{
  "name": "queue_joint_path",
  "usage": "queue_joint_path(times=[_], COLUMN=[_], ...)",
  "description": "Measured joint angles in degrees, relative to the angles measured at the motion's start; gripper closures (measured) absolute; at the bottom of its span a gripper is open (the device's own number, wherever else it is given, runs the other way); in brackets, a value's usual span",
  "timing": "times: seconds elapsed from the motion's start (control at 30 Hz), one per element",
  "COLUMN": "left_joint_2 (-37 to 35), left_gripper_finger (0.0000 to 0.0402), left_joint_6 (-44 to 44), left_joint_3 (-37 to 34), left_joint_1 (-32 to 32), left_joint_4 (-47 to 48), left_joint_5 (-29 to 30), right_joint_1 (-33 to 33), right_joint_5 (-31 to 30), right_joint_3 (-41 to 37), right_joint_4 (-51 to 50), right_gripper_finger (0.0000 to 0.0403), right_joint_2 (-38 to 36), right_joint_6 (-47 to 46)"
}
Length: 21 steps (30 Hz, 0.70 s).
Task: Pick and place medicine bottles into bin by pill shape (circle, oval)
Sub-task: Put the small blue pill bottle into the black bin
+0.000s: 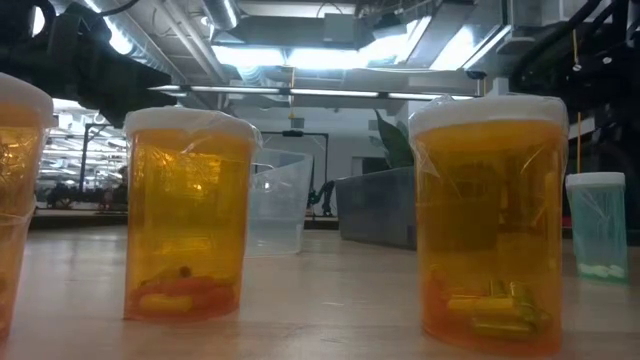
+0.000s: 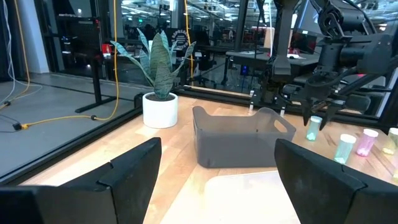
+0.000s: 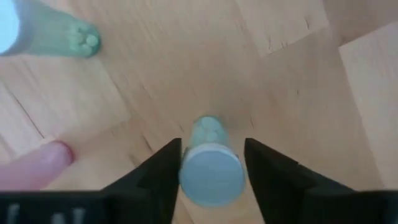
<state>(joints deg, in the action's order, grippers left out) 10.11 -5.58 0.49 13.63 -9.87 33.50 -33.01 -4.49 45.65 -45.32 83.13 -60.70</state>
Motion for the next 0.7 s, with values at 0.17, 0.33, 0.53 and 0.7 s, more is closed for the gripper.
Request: queue_joint_path(times=[0.17,0.33,0.53,0.7], left_joint_2=[0.0,0.0,0.0,0.0], left_gripper_finger=[0.0097,0.0097,0.0097,0.0097], left_joint_6=[0.0,0.0,0.02,0.02], left_joint_3=[0.0,0.0,0.0,0.0], left_joint_1=[0.01,0.0,0.01,0.01], left_joint_4=[0.0,0.0,0.0,0.0], left_joint_5=[0.0,0.02,0.02,0.04], right_joint_1=[0.43,3.62,10.8,20.09], right_joint_5=[0.07,-0.04,-6.78,-12.93], right_joint_3=[1.44,12.13,28.88,37.77], right_joint_4=[-2.59,-16.76,-24.16,-23.83], right_gripper_finger=[0.0297,0.0297,0.0297,0.0297], right_joint_2=[0.02,0.02,-0.04,0.43], right_joint_6=[-3.85,-5.05,-0.11,8.88])
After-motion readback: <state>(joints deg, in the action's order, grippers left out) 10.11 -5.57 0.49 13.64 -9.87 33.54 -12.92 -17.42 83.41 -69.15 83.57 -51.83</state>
